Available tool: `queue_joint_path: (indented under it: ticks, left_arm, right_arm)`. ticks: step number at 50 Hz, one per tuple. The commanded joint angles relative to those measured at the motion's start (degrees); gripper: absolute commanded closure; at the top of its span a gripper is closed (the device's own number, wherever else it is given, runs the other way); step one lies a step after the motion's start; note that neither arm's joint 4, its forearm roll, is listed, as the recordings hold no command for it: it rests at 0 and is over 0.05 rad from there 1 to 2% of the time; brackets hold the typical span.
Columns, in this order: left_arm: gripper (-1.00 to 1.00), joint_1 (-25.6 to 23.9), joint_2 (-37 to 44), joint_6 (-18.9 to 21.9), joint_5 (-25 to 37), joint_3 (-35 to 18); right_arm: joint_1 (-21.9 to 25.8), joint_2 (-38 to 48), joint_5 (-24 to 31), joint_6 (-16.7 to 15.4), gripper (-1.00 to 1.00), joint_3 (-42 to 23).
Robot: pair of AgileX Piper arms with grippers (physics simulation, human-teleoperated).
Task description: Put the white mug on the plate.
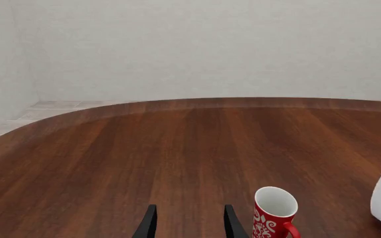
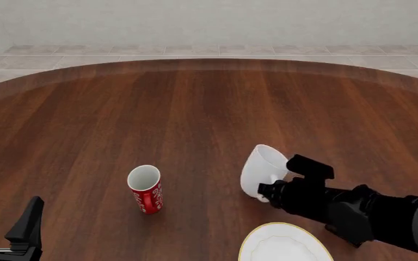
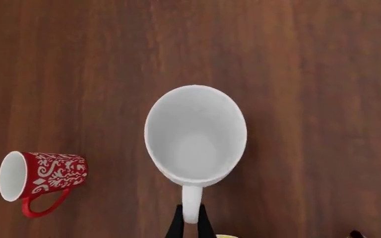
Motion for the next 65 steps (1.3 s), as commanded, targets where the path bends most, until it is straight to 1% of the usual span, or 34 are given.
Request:
queue_joint_path:
  ticks: [1, 7, 14, 17, 18, 31, 36, 47, 49, 50, 52, 55, 60, 65]
  left_arm:
    - [-1.0, 0.0, 0.0, 0.0, 0.0, 0.0]
    - [-1.0, 0.0, 0.0, 0.0, 0.0, 0.0]
    - [-1.0, 0.0, 0.0, 0.0, 0.0, 0.0]
    - [-1.0, 0.0, 0.0, 0.0, 0.0, 0.0]
    - [-1.0, 0.0, 0.0, 0.0, 0.0, 0.0]
    - [-1.0, 0.0, 0.0, 0.0, 0.0, 0.0]
    - [-1.0, 0.0, 0.0, 0.0, 0.0, 0.0]
    - [-1.0, 0.0, 0.0, 0.0, 0.0, 0.0]
    - [-1.0, 0.0, 0.0, 0.0, 0.0, 0.0]
    - [-1.0, 0.0, 0.0, 0.0, 0.0, 0.0]
    - [-1.0, 0.0, 0.0, 0.0, 0.0, 0.0]
    - [-1.0, 0.0, 0.0, 0.0, 0.0, 0.0]
    - [-1.0, 0.0, 0.0, 0.0, 0.0, 0.0]
    - [-1.0, 0.0, 0.0, 0.0, 0.0, 0.0]
  right_arm:
    - [-0.2, -5.1, 2.5, 0.3, 1.0, 1.9]
    - [-0.1, -6.2, 2.5, 0.3, 1.0, 3.0]
    - [-0.4, -10.5, 6.3, -0.2, 1.0, 2.9]
    - [-0.5, -11.4, 6.9, -0.3, 1.0, 3.1]
    - [-0.7, -12.2, 7.4, -0.8, 1.0, 3.0]
    - [-0.3, -17.4, 10.1, 0.0, 1.0, 4.4]
    - [-0.4, -21.1, 13.0, -0.7, 1.0, 5.0]
    - [-0.1, -26.3, 18.1, -2.3, 1.0, 4.6]
    - [-0.2, -27.1, 19.0, -2.8, 1.0, 4.3]
    - [-0.5, -28.1, 19.7, -4.3, 1.0, 3.7]
    - [-0.4, -28.7, 20.5, -4.6, 1.0, 3.9]
    - [-0.1, -30.7, 22.2, -4.9, 1.0, 4.2]
    - [0.5, -32.7, 23.6, -3.8, 1.0, 4.5]
    - [0.9, -34.5, 25.0, -4.1, 1.0, 4.9]
